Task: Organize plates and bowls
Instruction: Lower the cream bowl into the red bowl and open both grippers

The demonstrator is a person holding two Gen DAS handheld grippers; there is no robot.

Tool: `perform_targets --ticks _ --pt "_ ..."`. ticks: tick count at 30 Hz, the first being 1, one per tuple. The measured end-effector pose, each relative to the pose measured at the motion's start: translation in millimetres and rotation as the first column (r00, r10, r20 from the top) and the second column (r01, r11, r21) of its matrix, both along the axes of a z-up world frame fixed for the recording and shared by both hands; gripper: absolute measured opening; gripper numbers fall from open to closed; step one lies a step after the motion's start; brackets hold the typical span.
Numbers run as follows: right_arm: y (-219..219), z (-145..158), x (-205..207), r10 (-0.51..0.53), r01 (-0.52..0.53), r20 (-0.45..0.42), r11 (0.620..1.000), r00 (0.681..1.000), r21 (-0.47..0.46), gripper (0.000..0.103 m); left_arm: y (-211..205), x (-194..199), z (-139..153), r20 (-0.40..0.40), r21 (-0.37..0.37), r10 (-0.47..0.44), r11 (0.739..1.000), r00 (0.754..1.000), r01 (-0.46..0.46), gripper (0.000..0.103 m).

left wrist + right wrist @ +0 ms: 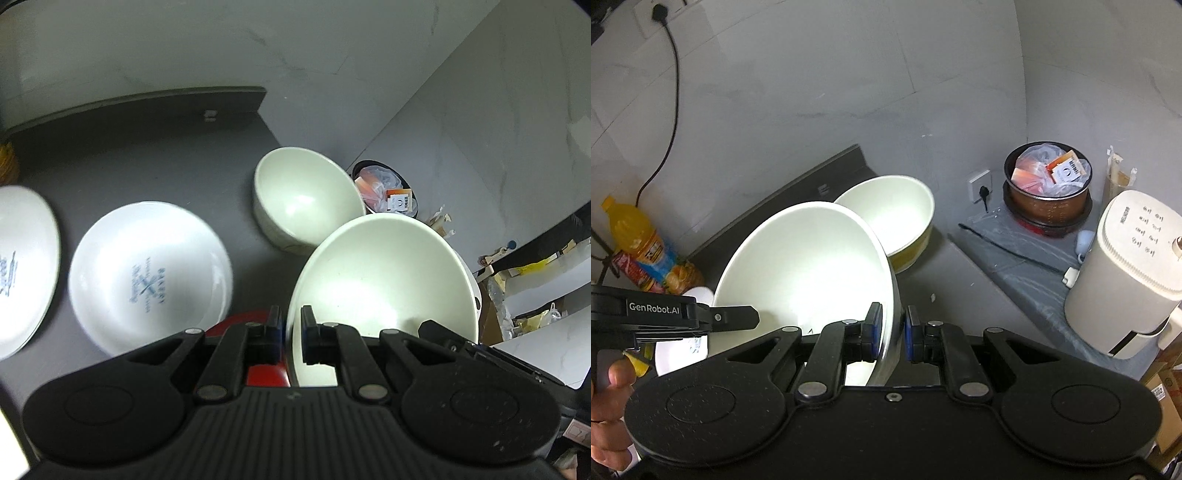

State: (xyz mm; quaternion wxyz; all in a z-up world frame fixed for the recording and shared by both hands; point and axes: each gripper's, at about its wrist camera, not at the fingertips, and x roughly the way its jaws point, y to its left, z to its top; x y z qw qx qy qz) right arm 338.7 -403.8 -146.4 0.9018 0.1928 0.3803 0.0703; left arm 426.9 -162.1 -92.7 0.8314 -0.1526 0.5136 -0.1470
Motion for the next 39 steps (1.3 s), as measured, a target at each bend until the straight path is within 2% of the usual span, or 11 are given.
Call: perform_targets --ticks 15,28,33,35,39 --pt "43 -1 -19 0.032 -0.032 -0.059 0.999 0.998 -0.004 0.013 50 -25 -12 -0.06 0.001 0.038 0.999 0.997 -0.038 0.008" --pt "55 -24 -18 0.046 -0.052 -0.143 0.998 0.989 -0.034 0.013 54 -26 -43 -0.14 0.042 0.039 0.999 0.989 -0.033 0.009" --pt "52 -33 -12 0.024 -0.036 -0.168 0.997 0.985 -0.067 0.013 53 -22 -45 -0.137 0.048 0.031 0.999 0.99 -0.025 0.011" --pt "52 -36 -10 0.028 -0.039 -0.168 0.997 0.985 -0.06 0.012 51 -21 -44 -0.123 0.027 0.005 1.0 0.992 -0.002 0.012" --pt "55 -36 -7 0.035 -0.049 -0.174 0.996 0.984 -0.077 0.013 48 -18 -39 -0.099 0.033 -0.026 0.999 0.995 0.029 0.012"
